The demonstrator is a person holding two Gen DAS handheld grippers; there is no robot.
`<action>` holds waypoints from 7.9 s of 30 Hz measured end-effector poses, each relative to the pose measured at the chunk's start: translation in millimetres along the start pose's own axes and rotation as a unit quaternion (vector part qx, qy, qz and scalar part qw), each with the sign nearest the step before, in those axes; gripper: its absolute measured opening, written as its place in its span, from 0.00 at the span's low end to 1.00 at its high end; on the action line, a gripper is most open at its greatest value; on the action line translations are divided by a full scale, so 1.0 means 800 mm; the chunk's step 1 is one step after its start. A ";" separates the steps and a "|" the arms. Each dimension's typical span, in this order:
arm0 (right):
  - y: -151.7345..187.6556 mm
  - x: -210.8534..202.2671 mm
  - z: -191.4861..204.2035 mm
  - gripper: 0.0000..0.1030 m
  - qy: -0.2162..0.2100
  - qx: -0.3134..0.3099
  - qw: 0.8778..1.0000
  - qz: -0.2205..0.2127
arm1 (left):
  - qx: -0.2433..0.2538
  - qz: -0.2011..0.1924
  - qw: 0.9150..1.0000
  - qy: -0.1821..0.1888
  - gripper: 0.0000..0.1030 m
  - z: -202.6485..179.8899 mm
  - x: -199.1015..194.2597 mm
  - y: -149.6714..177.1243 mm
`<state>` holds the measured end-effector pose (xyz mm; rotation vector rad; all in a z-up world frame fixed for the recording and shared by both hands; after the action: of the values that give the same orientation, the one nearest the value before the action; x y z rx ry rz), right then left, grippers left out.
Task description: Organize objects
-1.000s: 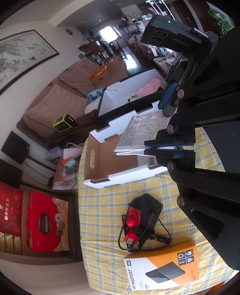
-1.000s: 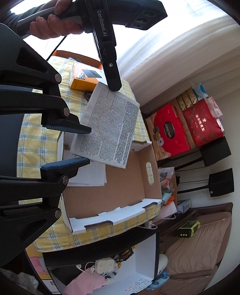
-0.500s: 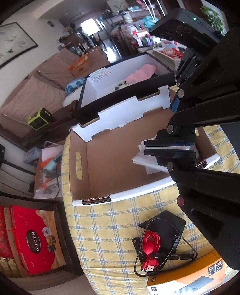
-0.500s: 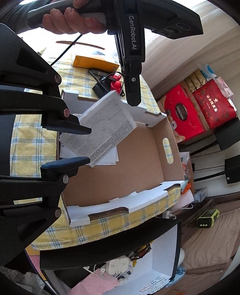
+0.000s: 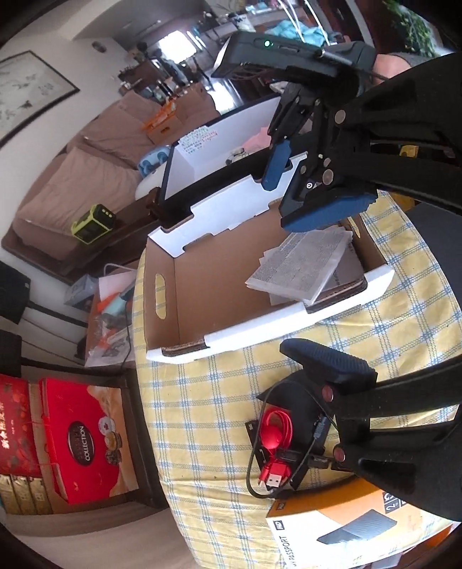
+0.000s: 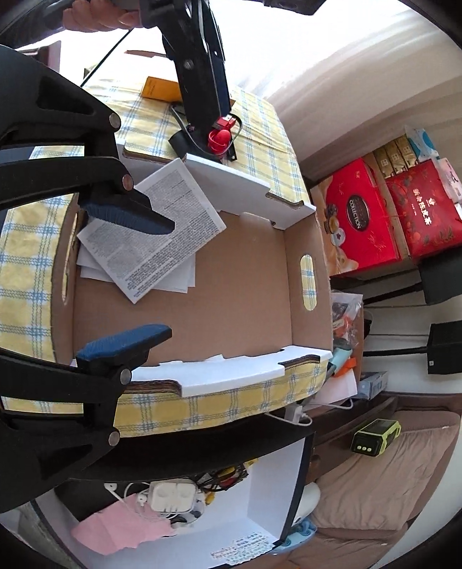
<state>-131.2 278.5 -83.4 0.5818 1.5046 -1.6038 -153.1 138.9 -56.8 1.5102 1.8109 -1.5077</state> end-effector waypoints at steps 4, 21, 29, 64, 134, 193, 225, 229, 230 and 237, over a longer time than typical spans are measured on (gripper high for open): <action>0.001 0.011 0.012 0.78 0.001 -0.032 0.999 0.010 | -0.009 -0.014 1.000 -0.019 0.62 0.023 -0.017 0.011; 0.001 0.048 0.061 0.98 -0.066 -0.203 0.974 0.073 | -0.007 -0.033 0.999 -0.040 0.87 0.057 -0.053 0.062; 0.020 0.078 0.073 0.99 -0.078 -0.269 0.952 0.122 | -0.007 -0.037 0.999 -0.039 0.97 0.060 -0.057 0.073; -0.008 0.110 0.014 0.67 -0.055 -0.078 0.976 0.195 | -0.014 -0.048 0.998 -0.045 0.97 0.076 -0.067 0.085; 0.029 0.113 0.307 0.40 -0.156 -0.070 0.983 0.068 | -0.182 -0.054 0.978 -0.082 0.48 0.307 -0.106 0.120; -0.031 -0.050 0.109 0.45 -0.115 -0.018 0.993 -0.004 | -0.094 -0.072 0.993 0.011 0.38 0.026 -0.057 0.018; 0.006 0.009 -0.034 0.45 -0.112 0.081 0.990 0.028 | -0.042 0.029 0.999 0.001 0.38 -0.051 0.066 0.043; 0.002 -0.003 -0.040 0.45 -0.079 0.062 0.995 0.022 | -0.034 0.036 0.999 0.007 0.38 -0.065 0.074 0.042; 0.002 -0.003 -0.042 0.45 -0.070 0.059 0.996 0.023 | -0.033 0.038 0.999 0.008 0.38 -0.068 0.078 0.042; 0.009 0.003 -0.057 0.45 -0.024 0.049 0.998 0.033 | -0.035 0.063 0.997 0.017 0.36 -0.074 0.102 0.048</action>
<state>-136.5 322.7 -97.2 0.6370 1.3632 -1.6366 -129.9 225.4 -117.3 1.5937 1.7339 -1.3546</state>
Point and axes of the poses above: each gripper's, at about its wrist camera, not at the fingertips, and x roughly the way its jaws point, z to its left, y to its underside, the point moved 7 cm from there along x, roughly the way its jaws point, and after that the axes turned 4 degrees about -z, right-handed, at the moved point
